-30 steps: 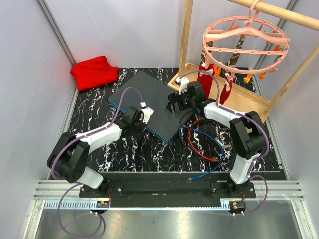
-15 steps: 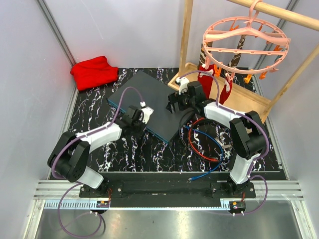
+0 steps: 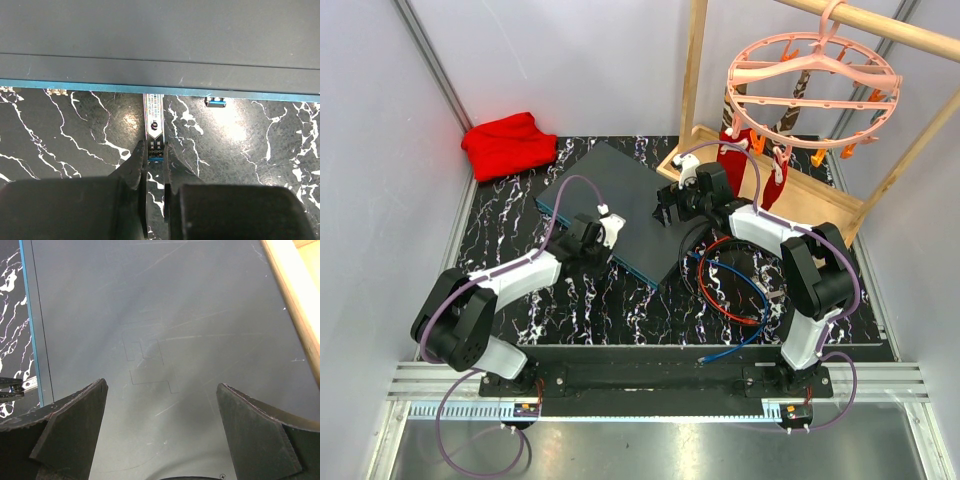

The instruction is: Insert the plug into the switch port

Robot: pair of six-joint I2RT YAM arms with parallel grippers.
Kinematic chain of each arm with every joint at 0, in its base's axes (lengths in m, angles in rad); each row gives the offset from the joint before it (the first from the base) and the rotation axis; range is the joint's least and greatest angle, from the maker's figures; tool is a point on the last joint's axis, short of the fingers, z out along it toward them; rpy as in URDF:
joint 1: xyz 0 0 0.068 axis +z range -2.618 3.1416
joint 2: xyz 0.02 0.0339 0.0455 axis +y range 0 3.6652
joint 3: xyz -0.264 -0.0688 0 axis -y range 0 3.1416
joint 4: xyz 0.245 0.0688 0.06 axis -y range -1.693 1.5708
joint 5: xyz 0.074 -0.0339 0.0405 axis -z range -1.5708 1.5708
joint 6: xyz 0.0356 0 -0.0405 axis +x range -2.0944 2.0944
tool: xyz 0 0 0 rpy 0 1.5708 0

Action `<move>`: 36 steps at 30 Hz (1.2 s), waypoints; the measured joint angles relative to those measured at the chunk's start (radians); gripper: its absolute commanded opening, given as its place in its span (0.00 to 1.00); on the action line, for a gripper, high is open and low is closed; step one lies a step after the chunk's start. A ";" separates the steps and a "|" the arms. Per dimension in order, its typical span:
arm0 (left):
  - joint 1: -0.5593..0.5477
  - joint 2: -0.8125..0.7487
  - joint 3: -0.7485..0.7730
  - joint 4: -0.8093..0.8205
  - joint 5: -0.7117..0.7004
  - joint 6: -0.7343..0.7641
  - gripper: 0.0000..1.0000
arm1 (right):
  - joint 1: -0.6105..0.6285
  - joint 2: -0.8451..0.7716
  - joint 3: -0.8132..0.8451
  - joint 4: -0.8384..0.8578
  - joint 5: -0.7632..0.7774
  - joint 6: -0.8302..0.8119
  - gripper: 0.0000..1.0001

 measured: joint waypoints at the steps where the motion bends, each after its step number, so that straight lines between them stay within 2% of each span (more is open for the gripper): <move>1: 0.001 0.000 -0.002 0.002 0.002 -0.001 0.00 | 0.000 0.000 0.000 0.003 0.000 0.000 1.00; 24: 0.008 0.003 -0.014 0.022 0.035 -0.018 0.00 | 0.000 0.000 0.000 0.007 -0.007 -0.001 1.00; 36: 0.003 0.003 -0.005 0.004 0.029 0.043 0.00 | 0.000 0.000 0.000 0.008 -0.008 -0.002 1.00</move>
